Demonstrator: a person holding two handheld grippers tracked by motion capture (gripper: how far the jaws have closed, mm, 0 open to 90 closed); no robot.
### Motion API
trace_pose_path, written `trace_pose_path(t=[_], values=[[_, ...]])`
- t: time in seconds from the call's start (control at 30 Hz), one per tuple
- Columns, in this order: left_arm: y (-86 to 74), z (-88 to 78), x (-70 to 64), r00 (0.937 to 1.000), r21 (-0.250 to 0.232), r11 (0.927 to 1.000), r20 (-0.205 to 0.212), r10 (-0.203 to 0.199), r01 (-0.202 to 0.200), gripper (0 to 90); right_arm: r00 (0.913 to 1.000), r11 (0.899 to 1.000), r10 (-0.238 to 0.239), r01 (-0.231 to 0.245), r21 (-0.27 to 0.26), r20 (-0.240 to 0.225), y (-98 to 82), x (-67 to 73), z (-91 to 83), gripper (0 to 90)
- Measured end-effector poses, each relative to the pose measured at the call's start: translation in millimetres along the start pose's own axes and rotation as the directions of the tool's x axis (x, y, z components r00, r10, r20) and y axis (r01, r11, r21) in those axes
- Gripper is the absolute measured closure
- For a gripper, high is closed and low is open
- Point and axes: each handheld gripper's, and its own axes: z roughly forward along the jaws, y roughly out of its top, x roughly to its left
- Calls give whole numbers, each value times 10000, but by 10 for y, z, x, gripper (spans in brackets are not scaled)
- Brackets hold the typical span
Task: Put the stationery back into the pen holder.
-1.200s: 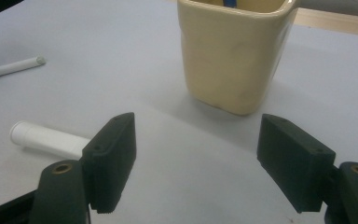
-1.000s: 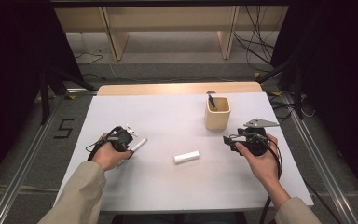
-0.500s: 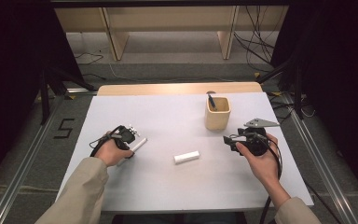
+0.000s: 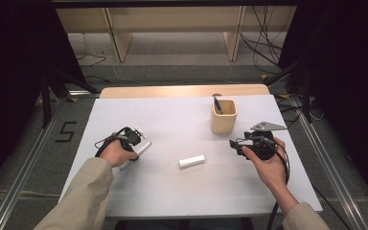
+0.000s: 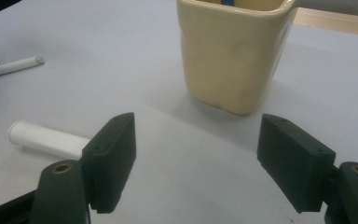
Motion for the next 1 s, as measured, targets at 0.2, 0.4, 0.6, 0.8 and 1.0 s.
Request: trace_pose_path(t=[0.2, 0.4, 0.6, 0.8, 1.0], values=[[23, 0, 24, 9999, 125, 9999, 97, -63, 62, 699, 10000, 10000, -13, 13, 8, -1, 0, -3, 2, 290], [59, -2, 41, 9998, 275, 9996, 190, -1, -5, 709, 10000, 10000, -31, 31, 10, 15, 0, -1, 2, 290], [78, 6, 43, 9997, 365, 9993, 222, -81, 73, 714, 10000, 10000, -45, 45, 6, 20, 1, 0, 0, 290], [78, 15, 54, 9994, 439, 9989, 327, -149, 134, 725, 10000, 10000, -41, 41, 10, 28, 0, -2, -1, 290], [84, 21, 53, 9991, 431, 9988, 361, -235, 220, 736, 10000, 10000, -57, 57, 25, 41, 0, 1, 3, 290]])
